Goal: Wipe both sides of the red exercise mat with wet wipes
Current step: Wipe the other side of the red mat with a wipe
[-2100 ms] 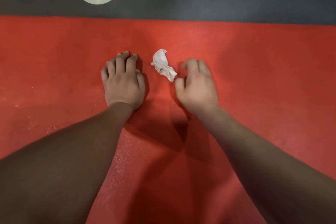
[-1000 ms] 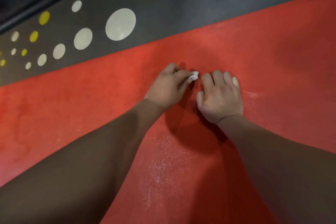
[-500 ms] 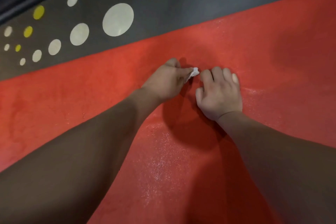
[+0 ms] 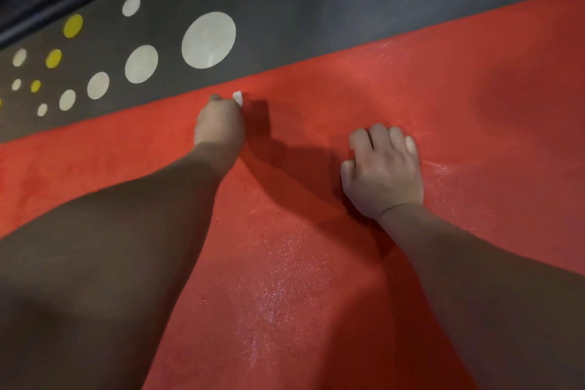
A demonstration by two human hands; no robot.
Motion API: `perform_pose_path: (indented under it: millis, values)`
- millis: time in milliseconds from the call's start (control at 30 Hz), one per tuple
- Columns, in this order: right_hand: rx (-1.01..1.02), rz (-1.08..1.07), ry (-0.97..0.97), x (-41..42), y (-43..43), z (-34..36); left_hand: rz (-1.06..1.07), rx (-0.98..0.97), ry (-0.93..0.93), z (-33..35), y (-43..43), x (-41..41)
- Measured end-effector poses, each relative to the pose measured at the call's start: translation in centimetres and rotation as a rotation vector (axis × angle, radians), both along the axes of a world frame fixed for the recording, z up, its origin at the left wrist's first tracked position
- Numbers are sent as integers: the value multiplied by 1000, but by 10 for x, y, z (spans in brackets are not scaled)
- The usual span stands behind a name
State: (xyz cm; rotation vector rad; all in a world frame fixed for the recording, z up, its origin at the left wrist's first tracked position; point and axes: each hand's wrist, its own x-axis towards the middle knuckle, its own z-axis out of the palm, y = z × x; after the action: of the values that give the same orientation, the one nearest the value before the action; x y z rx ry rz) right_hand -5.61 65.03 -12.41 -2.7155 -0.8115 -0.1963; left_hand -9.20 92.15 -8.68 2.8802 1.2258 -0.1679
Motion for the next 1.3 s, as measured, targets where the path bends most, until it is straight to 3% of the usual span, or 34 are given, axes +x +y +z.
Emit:
perform_pose_path:
  millis: [167,233,367,433,633,767,833,900,1100,1167,1300]
  values:
    - [8,9,18,0,-1,1,-396,-119,-54,-6,-63,28]
    - [11,7,17,1,-1,1,-455,-92,-61,-6,-58,30]
    - [19,2,1,1,-1,1,4,2,-98,-4,-7,24]
    - [13,10,3,1,-1,1,48,35,-114,-8,-6,31]
    - [16,15,3,1,-1,1,-424,-120,-183,-10,-52,66]
    - [3,24,47,1,-1,3,21,72,-124,-6,6,42]
    - [-4,28,54,1,-1,4,214,59,-178,-2,25,32]
    - [2,25,56,2,0,4,196,21,-191,0,19,35]
    - [9,4,5,0,-1,0,-243,-45,-96,-2,-14,47]
    - [7,11,20,0,-1,0,-148,19,-79,3,9,36]
    - [-4,15,36,1,-1,2,373,10,-210,5,58,4]
